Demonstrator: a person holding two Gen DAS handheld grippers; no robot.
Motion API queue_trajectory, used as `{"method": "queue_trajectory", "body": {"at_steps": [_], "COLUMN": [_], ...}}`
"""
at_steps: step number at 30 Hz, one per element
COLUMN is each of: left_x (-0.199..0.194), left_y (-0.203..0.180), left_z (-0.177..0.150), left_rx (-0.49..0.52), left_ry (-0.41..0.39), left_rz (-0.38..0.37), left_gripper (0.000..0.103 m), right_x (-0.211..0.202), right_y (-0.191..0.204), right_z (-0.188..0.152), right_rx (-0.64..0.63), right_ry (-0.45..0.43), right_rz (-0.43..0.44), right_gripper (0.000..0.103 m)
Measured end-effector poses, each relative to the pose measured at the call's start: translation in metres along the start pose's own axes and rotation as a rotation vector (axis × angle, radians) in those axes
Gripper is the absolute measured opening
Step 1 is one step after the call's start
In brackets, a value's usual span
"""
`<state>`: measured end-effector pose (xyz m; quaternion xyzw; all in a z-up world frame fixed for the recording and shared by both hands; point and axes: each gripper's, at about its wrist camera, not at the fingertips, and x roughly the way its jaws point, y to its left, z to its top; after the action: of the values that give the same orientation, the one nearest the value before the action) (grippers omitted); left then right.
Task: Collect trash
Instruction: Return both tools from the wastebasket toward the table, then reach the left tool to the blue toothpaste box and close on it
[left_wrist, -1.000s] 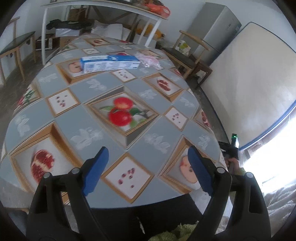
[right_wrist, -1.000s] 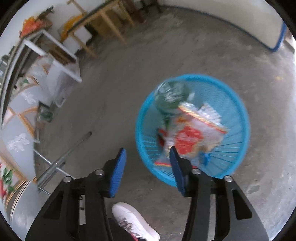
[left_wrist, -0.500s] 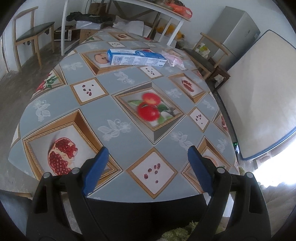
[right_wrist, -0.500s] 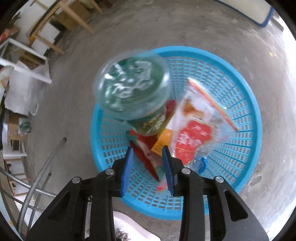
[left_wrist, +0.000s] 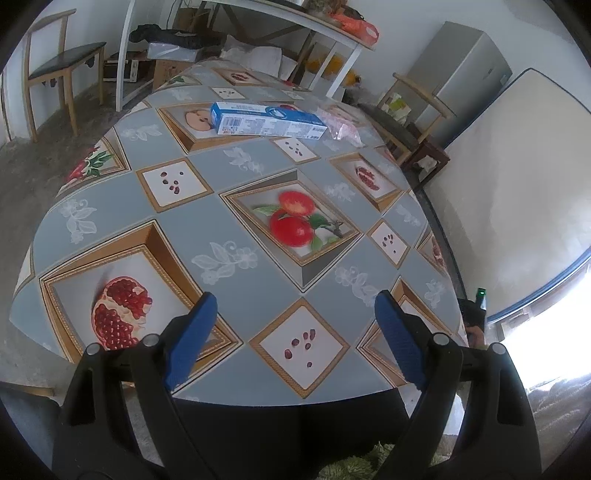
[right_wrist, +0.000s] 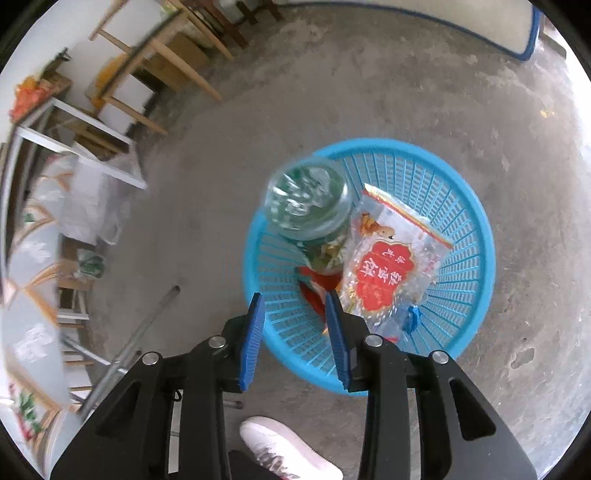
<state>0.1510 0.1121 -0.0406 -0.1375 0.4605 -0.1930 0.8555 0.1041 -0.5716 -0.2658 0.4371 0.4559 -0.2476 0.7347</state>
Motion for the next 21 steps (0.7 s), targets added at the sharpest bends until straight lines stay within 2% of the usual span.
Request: {"method": "queue_trajectory", "body": {"at_steps": [4, 9, 13, 15, 21], "left_x": [-0.004, -0.004, -0.001, 0.0, -0.007], "left_y": [0.005, 0.009, 0.009, 0.01, 0.012], "left_z": [-0.001, -0.001, -0.003, -0.002, 0.002], "left_rx": [-0.004, -0.017, -0.025, -0.033, -0.062], "left_ry": [-0.014, -0.02, -0.027, -0.032, -0.085], "left_rz": [-0.008, -0.006, 0.008, 0.016, 0.077], "left_gripper": [0.083, 0.083, 0.083, 0.084, 0.085], "right_x": [-0.055, -0.131, -0.19, -0.211, -0.234], "right_y": [0.023, 0.084, 0.156, 0.194, 0.295], "right_z": [-0.015, -0.038, -0.066, -0.085, -0.156], "right_rx": [-0.047, -0.19, -0.365, -0.468, -0.742], "right_ry": [-0.059, -0.132, -0.185, -0.201, -0.209], "right_rz": [0.055, 0.12, 0.185, 0.199, 0.219], "right_gripper": [0.038, 0.059, 0.074, 0.082, 0.094]}}
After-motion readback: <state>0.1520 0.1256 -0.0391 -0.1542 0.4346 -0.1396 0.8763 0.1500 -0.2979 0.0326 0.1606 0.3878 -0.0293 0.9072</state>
